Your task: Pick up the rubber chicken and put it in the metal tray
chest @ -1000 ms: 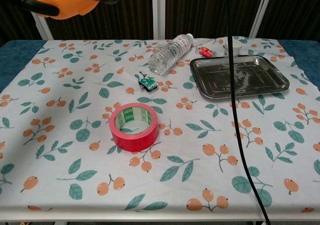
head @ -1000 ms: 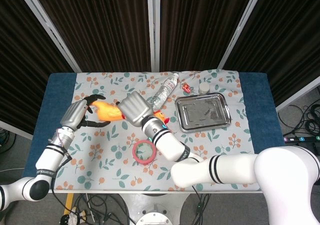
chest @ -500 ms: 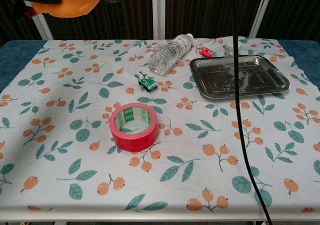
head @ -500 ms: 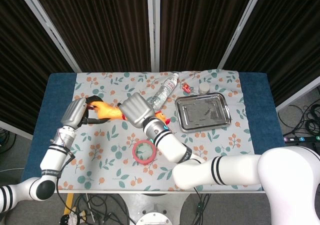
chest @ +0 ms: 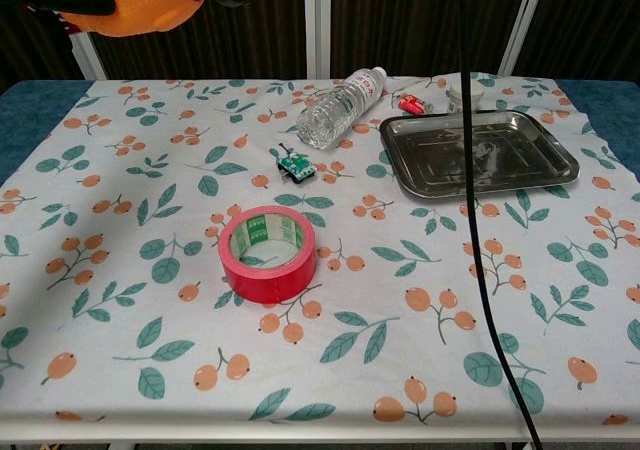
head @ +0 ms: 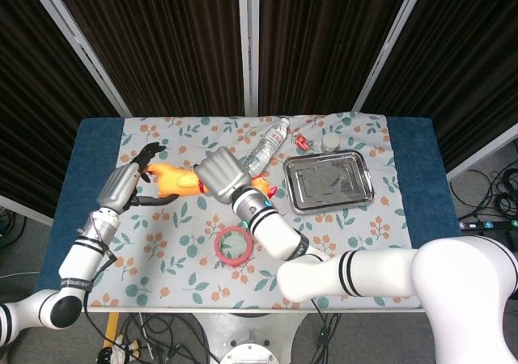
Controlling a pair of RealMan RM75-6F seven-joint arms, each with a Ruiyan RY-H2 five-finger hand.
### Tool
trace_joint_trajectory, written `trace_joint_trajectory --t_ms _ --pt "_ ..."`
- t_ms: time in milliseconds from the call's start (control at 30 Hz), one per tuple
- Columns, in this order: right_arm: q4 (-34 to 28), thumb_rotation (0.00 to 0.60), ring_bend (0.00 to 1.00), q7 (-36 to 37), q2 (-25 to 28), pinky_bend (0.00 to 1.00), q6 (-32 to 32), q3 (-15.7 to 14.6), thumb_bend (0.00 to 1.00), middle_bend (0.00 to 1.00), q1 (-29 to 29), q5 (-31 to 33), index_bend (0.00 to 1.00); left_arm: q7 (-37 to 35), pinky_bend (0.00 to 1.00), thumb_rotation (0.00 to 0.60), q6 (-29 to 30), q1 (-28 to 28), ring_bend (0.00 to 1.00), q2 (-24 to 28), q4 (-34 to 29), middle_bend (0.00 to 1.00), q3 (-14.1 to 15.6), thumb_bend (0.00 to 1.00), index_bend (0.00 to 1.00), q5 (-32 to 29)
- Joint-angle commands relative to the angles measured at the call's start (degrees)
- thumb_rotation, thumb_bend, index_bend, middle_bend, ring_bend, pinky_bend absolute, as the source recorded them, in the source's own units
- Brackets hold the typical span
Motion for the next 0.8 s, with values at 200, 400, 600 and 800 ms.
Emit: trace_joint_trajectory --t_ms 200,400,600,800 --pt "0.6 0.6 0.57 -0.9 -0.8 0.84 0.9 -0.2 0.73 0.58 0.2 0.0 0.64 -1.2 0.4 0.329 0.5 0.5 0.11 -0.2 -0.4 0.03 0.0 0.05 0.1 2.1" --pt "0.6 0.6 0.57 -1.1 -1.1 0.84 1.1 0.0 0.73 0.58 0.0 -0.1 0.64 -0.7 0.4 0.328 0.0 0.2 0.11 -0.4 -0.2 0.02 0.0 0.03 0.1 2.5" --pt "0.5 0.6 0.57 -0.9 -0.8 0.84 0.7 0.4 0.73 0.58 -0.2 0.0 0.64 0.6 0.4 0.421 -1.4 -0.7 0.11 -0.1 -0.4 0.05 0.2 0.03 0.11 1.7" --pt "-0.1 0.6 0.57 -1.3 -0.8 0.84 0.8 0.2 0.73 0.58 -0.2 -0.2 0.65 0.6 0.4 0.433 -1.4 -1.1 0.15 -0.6 -0.3 0.23 -0.5 0.02 0.25 -0.7"
